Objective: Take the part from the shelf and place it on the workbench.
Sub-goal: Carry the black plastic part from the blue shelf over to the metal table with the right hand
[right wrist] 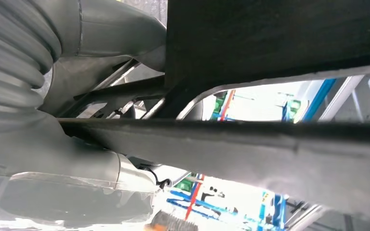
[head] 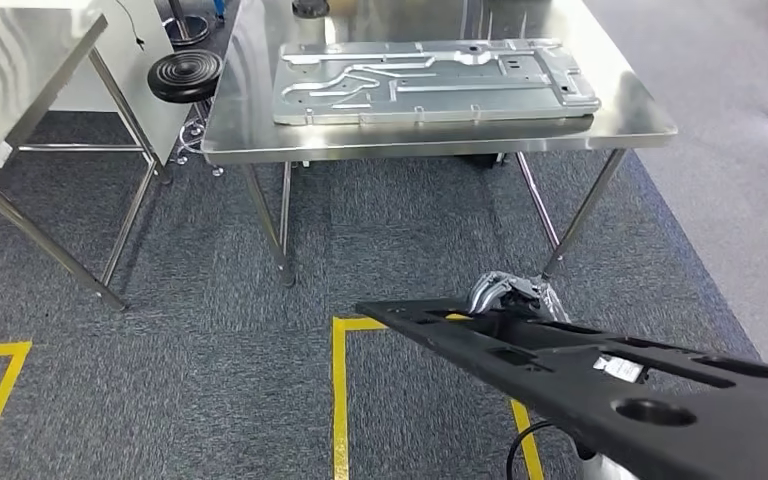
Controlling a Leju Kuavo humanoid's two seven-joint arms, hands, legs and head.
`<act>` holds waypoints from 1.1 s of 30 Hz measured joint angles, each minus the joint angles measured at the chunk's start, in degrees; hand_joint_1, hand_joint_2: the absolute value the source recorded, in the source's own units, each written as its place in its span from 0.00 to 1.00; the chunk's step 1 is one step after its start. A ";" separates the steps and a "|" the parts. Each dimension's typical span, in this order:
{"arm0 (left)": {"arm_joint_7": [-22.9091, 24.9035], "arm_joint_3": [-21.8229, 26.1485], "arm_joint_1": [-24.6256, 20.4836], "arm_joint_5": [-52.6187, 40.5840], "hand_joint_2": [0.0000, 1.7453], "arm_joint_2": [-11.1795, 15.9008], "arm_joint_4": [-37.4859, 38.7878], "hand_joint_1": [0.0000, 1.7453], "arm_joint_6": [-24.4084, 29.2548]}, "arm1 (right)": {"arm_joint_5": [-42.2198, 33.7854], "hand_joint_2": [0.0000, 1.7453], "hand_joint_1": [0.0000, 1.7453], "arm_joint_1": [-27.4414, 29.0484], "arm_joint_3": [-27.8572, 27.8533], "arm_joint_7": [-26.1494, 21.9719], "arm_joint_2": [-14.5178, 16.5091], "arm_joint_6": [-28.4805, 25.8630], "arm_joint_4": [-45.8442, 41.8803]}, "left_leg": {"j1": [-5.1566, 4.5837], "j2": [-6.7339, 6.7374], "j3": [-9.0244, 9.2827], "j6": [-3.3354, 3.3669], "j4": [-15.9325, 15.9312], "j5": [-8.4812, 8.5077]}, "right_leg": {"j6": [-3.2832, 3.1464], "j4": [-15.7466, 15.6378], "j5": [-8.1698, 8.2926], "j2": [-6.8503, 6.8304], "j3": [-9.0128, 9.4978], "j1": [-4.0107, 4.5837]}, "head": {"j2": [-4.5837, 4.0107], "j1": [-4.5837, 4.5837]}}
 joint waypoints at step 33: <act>0.26 -0.07 -0.15 -1.00 1.00 -0.22 0.00 0.00 0.17 | -1.21 1.00 0.71 -1.38 -3.14 -0.75 -2.63 -2.52 4.32 | 0.08 -0.10 0.40 -0.88 0.18 -0.73 | -0.50 -0.59 0.33 0.06 0.30 -0.58 | -0.01 0.00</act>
